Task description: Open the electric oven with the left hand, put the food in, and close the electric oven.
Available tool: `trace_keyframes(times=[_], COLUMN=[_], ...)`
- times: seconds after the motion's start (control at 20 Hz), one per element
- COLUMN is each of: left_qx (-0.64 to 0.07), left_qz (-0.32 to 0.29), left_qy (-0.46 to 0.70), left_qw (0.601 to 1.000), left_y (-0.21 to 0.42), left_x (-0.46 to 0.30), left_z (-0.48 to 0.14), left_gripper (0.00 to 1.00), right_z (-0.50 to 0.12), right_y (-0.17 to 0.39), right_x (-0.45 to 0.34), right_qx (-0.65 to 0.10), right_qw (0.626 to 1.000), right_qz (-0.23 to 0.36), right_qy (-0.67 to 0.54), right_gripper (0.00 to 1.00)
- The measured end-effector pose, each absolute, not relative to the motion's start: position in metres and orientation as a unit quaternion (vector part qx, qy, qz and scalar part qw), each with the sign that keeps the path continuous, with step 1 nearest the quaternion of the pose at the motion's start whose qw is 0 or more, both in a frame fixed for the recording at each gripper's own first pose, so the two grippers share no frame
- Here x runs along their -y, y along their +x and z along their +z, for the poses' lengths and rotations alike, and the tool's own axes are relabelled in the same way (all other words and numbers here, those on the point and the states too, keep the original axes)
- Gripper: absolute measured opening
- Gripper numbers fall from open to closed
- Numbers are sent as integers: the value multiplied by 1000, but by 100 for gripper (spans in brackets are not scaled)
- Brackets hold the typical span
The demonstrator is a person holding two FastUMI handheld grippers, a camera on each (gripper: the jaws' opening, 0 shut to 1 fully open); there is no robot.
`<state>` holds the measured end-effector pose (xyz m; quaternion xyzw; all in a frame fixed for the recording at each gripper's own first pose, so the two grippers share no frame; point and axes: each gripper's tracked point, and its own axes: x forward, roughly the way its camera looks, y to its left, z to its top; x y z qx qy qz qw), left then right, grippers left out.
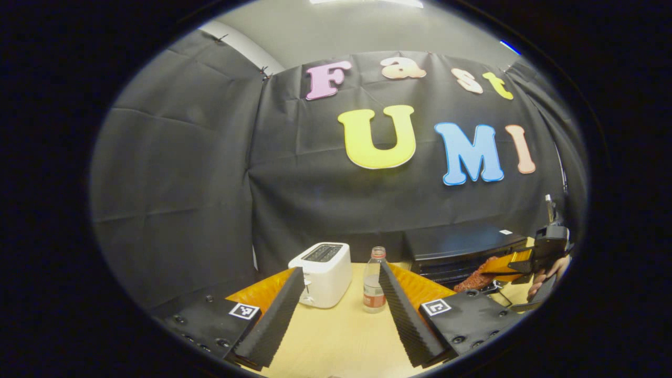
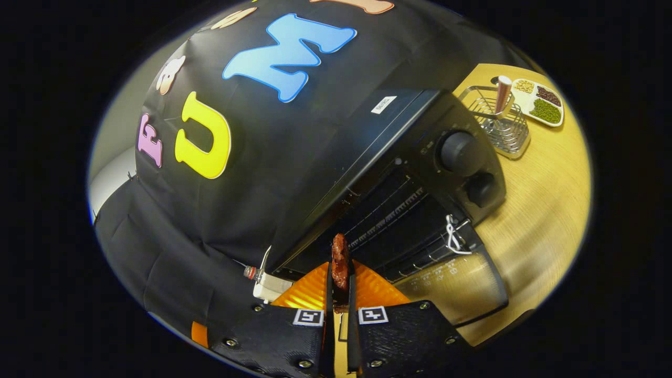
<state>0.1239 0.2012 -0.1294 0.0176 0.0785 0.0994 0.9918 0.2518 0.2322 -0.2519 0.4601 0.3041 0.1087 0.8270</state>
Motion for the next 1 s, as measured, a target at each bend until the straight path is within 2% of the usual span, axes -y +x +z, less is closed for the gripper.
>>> trace_keyframes(times=[0.65,0.75,0.8,0.9,1.0], left_qx=[-104,-100,-97,-94,-93], left_qz=[130,134,137,138,139], left_qy=[42,42,41,36,34], left_qw=[985,985,985,985,985], left_y=[101,101,101,100,99], left_x=[-233,-235,-236,-235,-233], left_z=[-133,-131,-129,-127,-128], left_gripper=[100,100,100,100,100], right_z=[-286,-300,-307,-309,-303], right_y=[295,294,293,291,293], right_x=[-239,-235,-230,-225,-216], right_qx=[-273,-287,-296,-294,-278], right_qw=[834,850,857,871,889], right_qz=[87,74,69,60,51], right_qy=[472,436,415,389,360], right_gripper=[11,15,24,37,44])
